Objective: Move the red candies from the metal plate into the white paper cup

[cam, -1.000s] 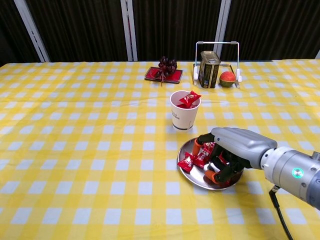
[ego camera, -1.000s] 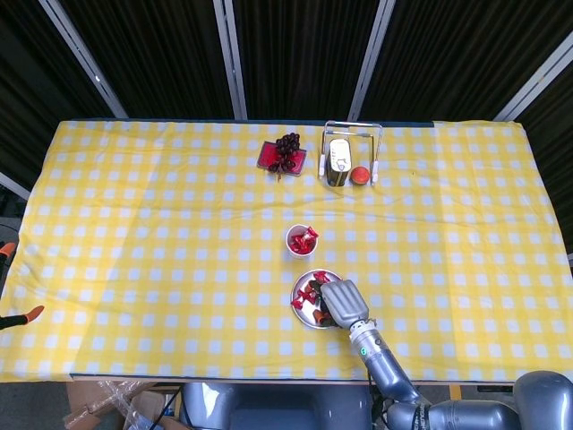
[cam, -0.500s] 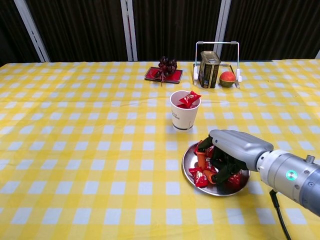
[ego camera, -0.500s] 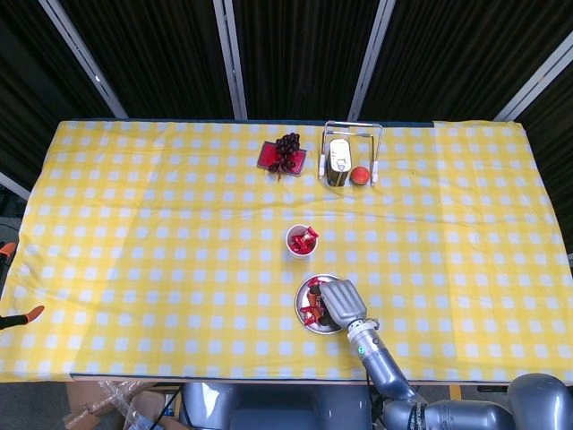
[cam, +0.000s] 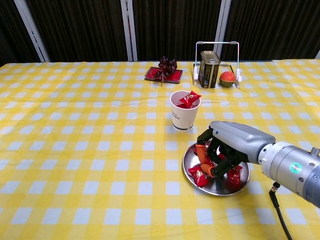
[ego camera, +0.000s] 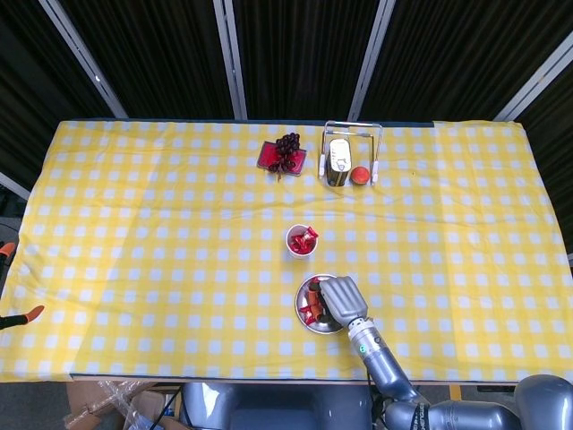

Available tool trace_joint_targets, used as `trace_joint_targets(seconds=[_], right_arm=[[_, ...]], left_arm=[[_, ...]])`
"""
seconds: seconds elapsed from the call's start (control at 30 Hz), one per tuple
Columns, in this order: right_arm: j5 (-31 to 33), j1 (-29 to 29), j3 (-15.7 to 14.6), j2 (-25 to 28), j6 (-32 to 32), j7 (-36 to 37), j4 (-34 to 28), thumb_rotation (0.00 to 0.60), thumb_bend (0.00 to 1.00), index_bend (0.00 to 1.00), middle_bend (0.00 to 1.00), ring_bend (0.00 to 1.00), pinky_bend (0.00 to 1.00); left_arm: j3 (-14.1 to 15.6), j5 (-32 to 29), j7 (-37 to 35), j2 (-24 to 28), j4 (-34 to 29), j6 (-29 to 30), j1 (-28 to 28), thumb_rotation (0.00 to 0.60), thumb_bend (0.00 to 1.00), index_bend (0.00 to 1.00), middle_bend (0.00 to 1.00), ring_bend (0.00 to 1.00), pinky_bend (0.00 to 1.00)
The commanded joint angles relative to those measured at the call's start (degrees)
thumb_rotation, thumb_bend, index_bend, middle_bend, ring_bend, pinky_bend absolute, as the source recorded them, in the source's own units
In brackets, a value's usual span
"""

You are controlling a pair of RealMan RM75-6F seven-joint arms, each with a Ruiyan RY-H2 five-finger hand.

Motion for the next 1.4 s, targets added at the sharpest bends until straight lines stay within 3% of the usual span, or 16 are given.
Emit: trace_joint_targets(seconds=[0.03,0.43,0.77,1.13,1.4], right_arm=[[-0.11,-0.09,0.25,0.33,0.25,-0.29,-0.59,0.6,0.45,0.61,0.81,0.96,1.0],[-1.15,0.11,2.12,2.85,1.94,-1.76,-4.54,0.6,0.45,0.61,0.81,0.96,1.0],[2.45,2.74,7.66,5.0,1.53,-3.59,-8.01,0.6,0.45,0.61,0.81,0.96,1.0],[8.02,8.77,13.37,2.9,-0.99,-5.98,-2.55,0.6,0.45,0.61,0.81,0.96,1.0],[10.8,11.21,14.44,1.59,-2.26,-5.76,2.03,0.6,0.45,0.61,0.81,0.96,1.0]], left_arm=[[-0.02,-0.01,0.02,0.0,-0.02,0.03,0.0,0.6,0.04,0.0,0.0,0.0,0.0],[0.04,0.13,-0.06,0.04,-0.06,-0.03,-0.01,0.6,0.04,0.0,0.0,0.0,0.0],[0.02,-0.06,-0.2,0.11,-0.16,-0.32,-0.09,0.6,0.04,0.0,0.0,0.0,0.0],[-0.16,-0.98,-0.41,0.43,-0.45,-1.16,-0.32,0.6,0.04,0.0,0.0,0.0,0.0],[-0.05,-1.11,-0.69,0.75,-0.68,-1.76,-0.45,0.6,0.04,0.0,0.0,0.0,0.0]])
